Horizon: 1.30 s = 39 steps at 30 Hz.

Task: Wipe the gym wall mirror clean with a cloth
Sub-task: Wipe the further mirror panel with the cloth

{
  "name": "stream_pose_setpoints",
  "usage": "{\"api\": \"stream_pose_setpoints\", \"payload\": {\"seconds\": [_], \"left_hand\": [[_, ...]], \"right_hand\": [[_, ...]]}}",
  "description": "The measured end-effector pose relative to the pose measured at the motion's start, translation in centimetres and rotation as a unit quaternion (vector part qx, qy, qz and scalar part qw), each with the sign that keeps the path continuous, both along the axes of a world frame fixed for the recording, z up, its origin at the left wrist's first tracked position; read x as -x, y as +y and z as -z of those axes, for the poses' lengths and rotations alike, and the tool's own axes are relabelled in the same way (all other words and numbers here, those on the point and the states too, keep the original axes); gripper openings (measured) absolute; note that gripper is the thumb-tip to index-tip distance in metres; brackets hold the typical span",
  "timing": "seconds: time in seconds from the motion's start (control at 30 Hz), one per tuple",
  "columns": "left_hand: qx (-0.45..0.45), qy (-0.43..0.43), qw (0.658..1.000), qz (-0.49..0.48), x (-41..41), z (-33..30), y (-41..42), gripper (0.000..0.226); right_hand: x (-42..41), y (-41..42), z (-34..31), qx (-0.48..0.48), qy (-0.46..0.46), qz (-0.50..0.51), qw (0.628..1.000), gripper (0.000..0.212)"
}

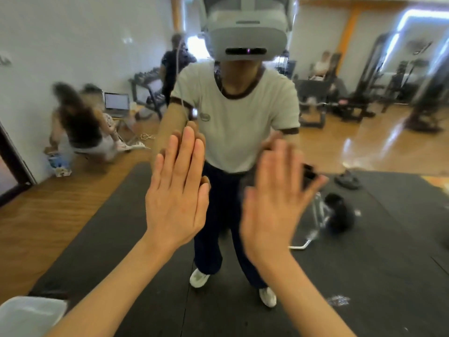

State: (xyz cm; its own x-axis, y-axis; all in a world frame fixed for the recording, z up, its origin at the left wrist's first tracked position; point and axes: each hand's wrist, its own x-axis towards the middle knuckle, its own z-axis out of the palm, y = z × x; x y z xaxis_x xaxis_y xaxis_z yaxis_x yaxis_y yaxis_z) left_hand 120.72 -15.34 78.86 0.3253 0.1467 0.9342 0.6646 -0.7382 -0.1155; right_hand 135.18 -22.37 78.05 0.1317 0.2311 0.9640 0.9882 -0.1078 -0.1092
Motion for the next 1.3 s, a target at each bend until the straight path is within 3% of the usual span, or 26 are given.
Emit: {"api": "stream_pose_setpoints", "payload": {"seconds": [0.07,0.17,0.23,0.3,0.43,0.5,0.6,0.7,0.77,0.87,0.97,1.03,1.17,1.23,1.3], "left_hand": [[0.004,-0.004,1.0,0.015,0.1,-0.2,0.0,0.064],[0.036,0.018,0.997,0.072,1.0,-0.4,-0.4,0.07],[0.046,0.027,0.996,0.073,2.6,-0.4,-0.4,0.074],[0.065,-0.002,0.997,0.043,5.0,0.1,0.1,0.072],[0.11,-0.025,0.994,-0.012,8.8,1.3,1.2,0.065],[0.119,-0.018,0.993,-0.006,8.9,1.7,1.4,0.066],[0.119,-0.023,0.993,0.003,8.6,1.9,1.6,0.064],[0.109,-0.021,0.994,0.01,9.0,2.0,1.8,0.067],[0.104,-0.006,0.994,0.014,9.3,2.0,2.0,0.073],[0.094,0.001,0.996,0.005,9.1,2.2,2.5,0.073],[0.077,-0.004,0.997,-0.006,8.9,2.4,2.9,0.063],[0.066,-0.006,0.998,-0.003,8.8,2.5,3.0,0.06],[0.073,-0.01,0.997,0.0,8.8,2.5,3.1,0.072],[0.077,-0.01,0.997,0.01,8.9,2.5,3.0,0.071],[0.065,-0.006,0.998,0.011,9.0,2.5,3.0,0.064]], "right_hand": [[3.1,1.2,-1.2,0.03,-0.089,-0.045,0.995,0.051],[-0.4,-0.1,-1.5,0.051,-0.165,-0.055,0.984,0.051],[-5.3,-2.7,-0.8,0.035,-0.12,-0.021,0.992,0.053],[-8.9,-4.6,0.1,-0.007,-0.014,0.001,1.0,0.05],[-4.9,-2.3,-0.3,-0.096,0.127,0.012,0.987,0.052],[0.7,0.1,-0.9,-0.062,0.076,-0.012,0.995,0.051],[7.9,2.8,-0.2,0.042,-0.101,-0.041,0.993,0.059],[6.5,3.0,-0.6,0.055,-0.215,-0.042,0.974,0.068],[1.9,1.0,-0.8,0.035,-0.178,-0.036,0.983,0.071],[-3.9,-2.1,0.2,-0.028,0.006,-0.02,0.999,0.051],[-1.5,-0.7,-0.2,-0.079,0.117,0.011,0.99,0.055],[3.6,1.7,-1.4,-0.055,0.076,-0.001,0.996,0.056],[12.8,5.6,-3.1,0.01,-0.103,-0.057,0.993,0.055],[11.5,5.3,-3.5,0.026,-0.168,-0.065,0.983,0.054],[6.7,3.6,-3.0,0.024,-0.167,-0.051,0.984,0.062]]}}
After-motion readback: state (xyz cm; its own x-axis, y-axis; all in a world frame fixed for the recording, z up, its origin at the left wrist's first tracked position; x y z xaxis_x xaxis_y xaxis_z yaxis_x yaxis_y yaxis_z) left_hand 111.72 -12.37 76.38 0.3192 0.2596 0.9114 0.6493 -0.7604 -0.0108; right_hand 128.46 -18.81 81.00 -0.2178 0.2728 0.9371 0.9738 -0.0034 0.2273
